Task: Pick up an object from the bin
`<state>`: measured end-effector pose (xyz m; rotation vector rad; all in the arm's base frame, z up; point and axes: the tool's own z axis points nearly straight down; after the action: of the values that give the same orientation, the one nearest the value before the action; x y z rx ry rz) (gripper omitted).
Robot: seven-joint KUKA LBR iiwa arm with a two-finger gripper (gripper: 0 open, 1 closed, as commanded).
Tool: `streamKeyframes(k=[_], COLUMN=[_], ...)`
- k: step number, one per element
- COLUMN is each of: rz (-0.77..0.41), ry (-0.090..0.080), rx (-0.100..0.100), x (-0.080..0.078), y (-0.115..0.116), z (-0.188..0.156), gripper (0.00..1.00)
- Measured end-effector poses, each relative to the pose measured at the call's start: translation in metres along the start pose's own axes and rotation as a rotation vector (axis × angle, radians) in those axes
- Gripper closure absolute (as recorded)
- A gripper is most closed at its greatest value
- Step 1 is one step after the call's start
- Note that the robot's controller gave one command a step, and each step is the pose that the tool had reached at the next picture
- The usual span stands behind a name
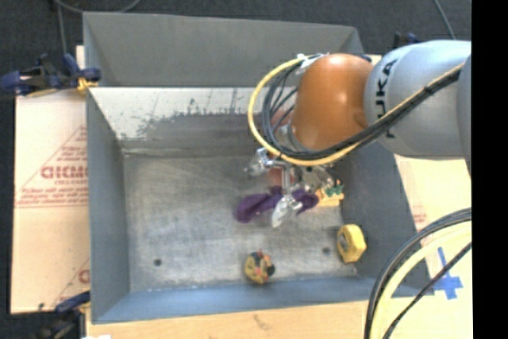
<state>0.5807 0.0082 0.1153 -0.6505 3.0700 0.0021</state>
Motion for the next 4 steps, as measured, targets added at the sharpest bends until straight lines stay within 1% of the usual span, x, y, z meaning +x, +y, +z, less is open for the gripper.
streamKeyframes(k=[1,3,4], rz=[-0.584,-0.580,-0.773], ry=[-0.004,-0.006,-0.016], rx=[0.003,0.002,0.012], x=[-0.0096,-0.0115,-0.0071], y=[-0.0499,-0.0536,-0.0511], z=[0.0324,0.0324,0.0323], gripper=[1.00,1.00,1.00])
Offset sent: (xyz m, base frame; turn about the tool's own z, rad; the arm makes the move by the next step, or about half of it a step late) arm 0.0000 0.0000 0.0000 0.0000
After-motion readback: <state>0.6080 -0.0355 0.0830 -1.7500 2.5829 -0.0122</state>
